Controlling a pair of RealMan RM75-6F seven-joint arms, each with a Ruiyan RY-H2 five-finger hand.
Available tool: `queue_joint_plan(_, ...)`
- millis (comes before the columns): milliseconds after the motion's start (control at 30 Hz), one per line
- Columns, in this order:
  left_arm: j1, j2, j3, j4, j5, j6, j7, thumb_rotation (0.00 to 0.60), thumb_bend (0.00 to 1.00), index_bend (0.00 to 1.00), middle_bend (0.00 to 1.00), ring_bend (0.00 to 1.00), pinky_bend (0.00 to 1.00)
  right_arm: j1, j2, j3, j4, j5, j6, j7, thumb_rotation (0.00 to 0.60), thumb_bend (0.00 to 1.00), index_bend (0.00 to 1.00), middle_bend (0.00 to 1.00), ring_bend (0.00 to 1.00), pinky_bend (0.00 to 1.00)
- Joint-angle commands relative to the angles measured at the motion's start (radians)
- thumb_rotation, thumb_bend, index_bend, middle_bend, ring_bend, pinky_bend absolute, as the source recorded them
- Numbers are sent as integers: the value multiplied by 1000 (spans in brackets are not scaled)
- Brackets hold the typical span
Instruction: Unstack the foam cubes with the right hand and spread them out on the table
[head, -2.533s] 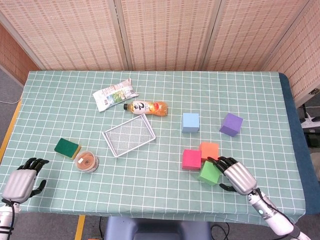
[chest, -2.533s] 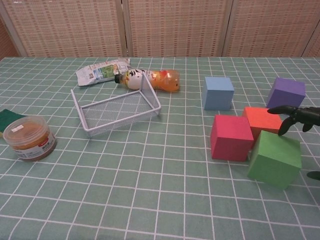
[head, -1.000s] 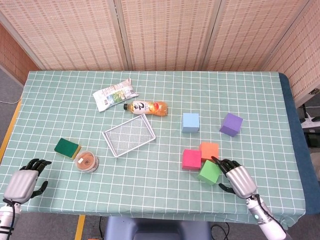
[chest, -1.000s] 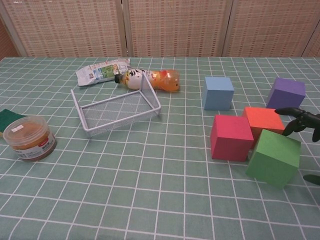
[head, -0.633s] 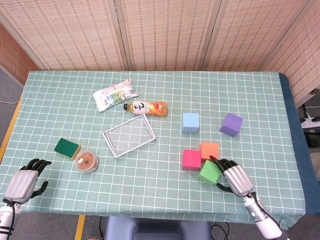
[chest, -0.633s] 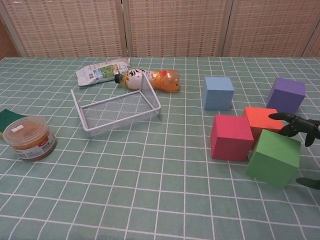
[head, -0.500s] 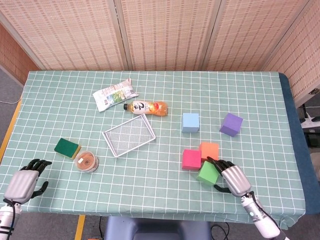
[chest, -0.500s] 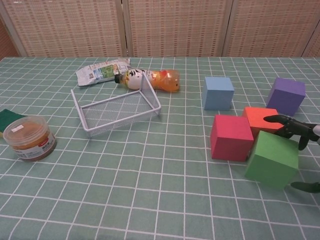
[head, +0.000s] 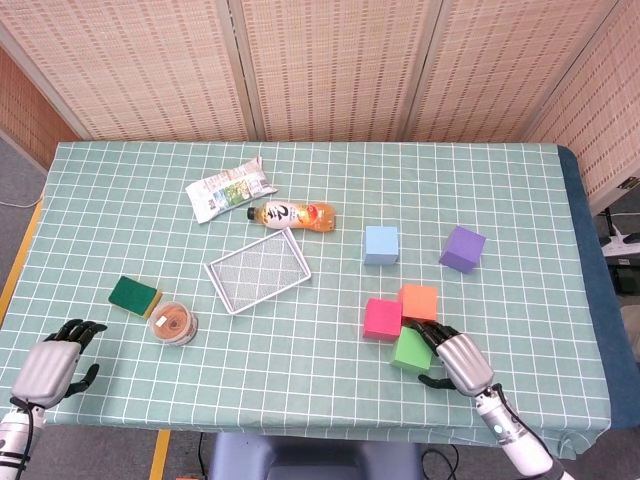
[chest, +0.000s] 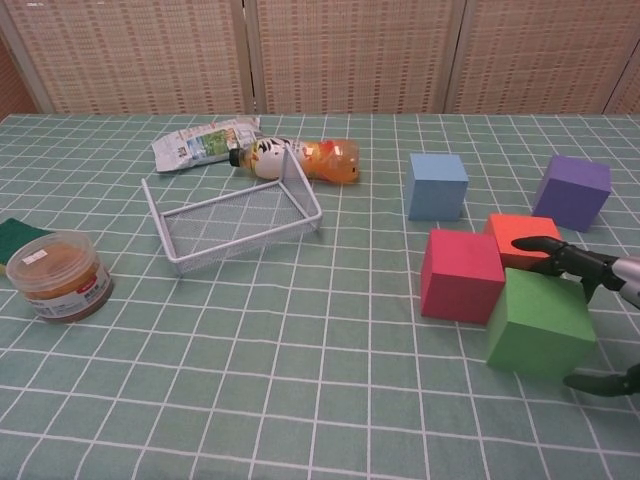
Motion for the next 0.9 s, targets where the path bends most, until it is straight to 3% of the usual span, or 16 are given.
queue_joint_plan(33, 0, 1, 0, 0, 0, 0, -1, 600, 413, 230, 209, 145, 397, 1, -32, -2, 45, -10, 18, 44, 600, 15, 92, 245, 242, 406)
queue_joint_plan(100, 0, 2, 0, 0, 0, 0, -3, 600, 413, 230, 209, 145, 397, -2, -57, 7, 83, -14, 50, 61, 600, 15, 210, 309, 337, 454)
queue_joint_plan(167, 0, 2, 0, 0, -1, 0, -4, 600, 414, 230, 209, 145, 397, -10, -91, 23, 134, -19, 104, 79, 600, 15, 384, 452, 488, 589)
queue_joint_plan(267, 0, 2, 0, 0, -2, -2, -6, 600, 414, 230, 209, 145, 398, -24, -127, 36, 202, -29, 182, 92, 600, 15, 576, 590, 617, 727)
queue_joint_plan(333, -1, 3, 1, -1, -3, -4, -6, 600, 414, 230, 209, 145, 398, -31, -126, 40, 217, -26, 202, 88, 600, 15, 622, 614, 641, 753)
queue_joint_plan(500, 0, 5, 2, -6, -4, -4, -4, 600, 414, 230, 209, 146, 398, -48, -31, 26, 142, -19, 195, 11, 600, 15, 632, 618, 645, 759)
queue_joint_plan(633, 1, 6, 2, -9, -4, 0, -2, 600, 414, 230, 209, 145, 398, -73, 136, 10, -51, 34, 113, -146, 600, 15, 632, 618, 644, 759)
queue_joint_plan(767, 0, 4, 3, -10, -5, -3, 5, 600, 413, 230, 209, 146, 398, -97, 274, 29, -254, 133, 46, -308, 600, 15, 617, 618, 622, 741)
queue_joint_plan(900, -2, 3, 4, -11, -6, -8, 10, 600, 414, 230, 209, 145, 398, -100, 344, 55, -362, 229, -27, -402, 600, 15, 501, 575, 506, 647)
